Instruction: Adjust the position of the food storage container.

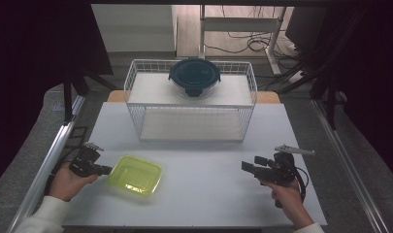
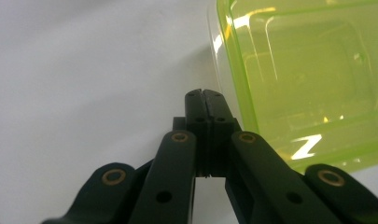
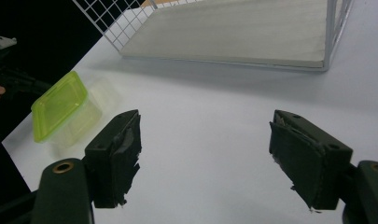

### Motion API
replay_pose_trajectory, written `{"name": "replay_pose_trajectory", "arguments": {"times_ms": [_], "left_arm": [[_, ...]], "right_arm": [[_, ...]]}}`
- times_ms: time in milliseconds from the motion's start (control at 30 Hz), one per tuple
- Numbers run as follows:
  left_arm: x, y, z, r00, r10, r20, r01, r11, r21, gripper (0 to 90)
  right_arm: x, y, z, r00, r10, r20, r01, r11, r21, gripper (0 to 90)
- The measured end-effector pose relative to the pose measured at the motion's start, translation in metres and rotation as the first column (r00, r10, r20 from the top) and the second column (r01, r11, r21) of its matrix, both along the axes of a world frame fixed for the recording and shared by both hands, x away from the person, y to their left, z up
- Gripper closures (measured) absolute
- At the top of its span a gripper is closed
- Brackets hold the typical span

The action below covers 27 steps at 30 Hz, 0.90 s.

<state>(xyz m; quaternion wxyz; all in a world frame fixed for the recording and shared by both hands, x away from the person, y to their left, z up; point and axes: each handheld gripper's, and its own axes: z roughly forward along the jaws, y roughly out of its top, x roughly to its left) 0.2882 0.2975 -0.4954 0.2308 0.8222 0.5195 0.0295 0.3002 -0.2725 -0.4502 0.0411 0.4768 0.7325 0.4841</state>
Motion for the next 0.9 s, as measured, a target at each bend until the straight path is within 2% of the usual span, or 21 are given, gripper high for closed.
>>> {"name": "replay_pose_trajectory", "arguments": {"times_ms": [167,433,567,800,900], "left_arm": [[-0.005,-0.006,-0.003,0.9999,-0.012,-0.012,0.011,0.9998,-0.017,90.0],[-0.014,-0.025,-0.004,0.9986,-0.049,-0.017,0.049,0.9983,-0.032,90.0],[-0.015,-0.033,-0.006,0.9979,-0.061,-0.023,0.059,0.9964,-0.060,90.0],[-0.012,-0.050,-0.006,0.9957,-0.087,-0.030,0.085,0.9945,-0.062,90.0],[-0.010,-0.056,-0.006,0.9961,-0.082,-0.033,0.079,0.9932,-0.085,90.0]], "right_arm": [[0.001,-0.001,0.000,1.0000,-0.006,-0.004,0.006,1.000,0.002,25.0],[0.001,-0.002,0.001,0.9999,-0.010,-0.005,0.010,1.000,0.006,25.0],[0.001,-0.002,0.001,0.9999,-0.010,-0.005,0.010,1.000,0.006,25.0],[0.001,-0.002,0.000,0.9999,-0.007,-0.007,0.007,1.000,0.004,25.0],[0.001,-0.002,0.000,1.0000,-0.006,-0.005,0.006,1.000,0.003,25.0]]}}
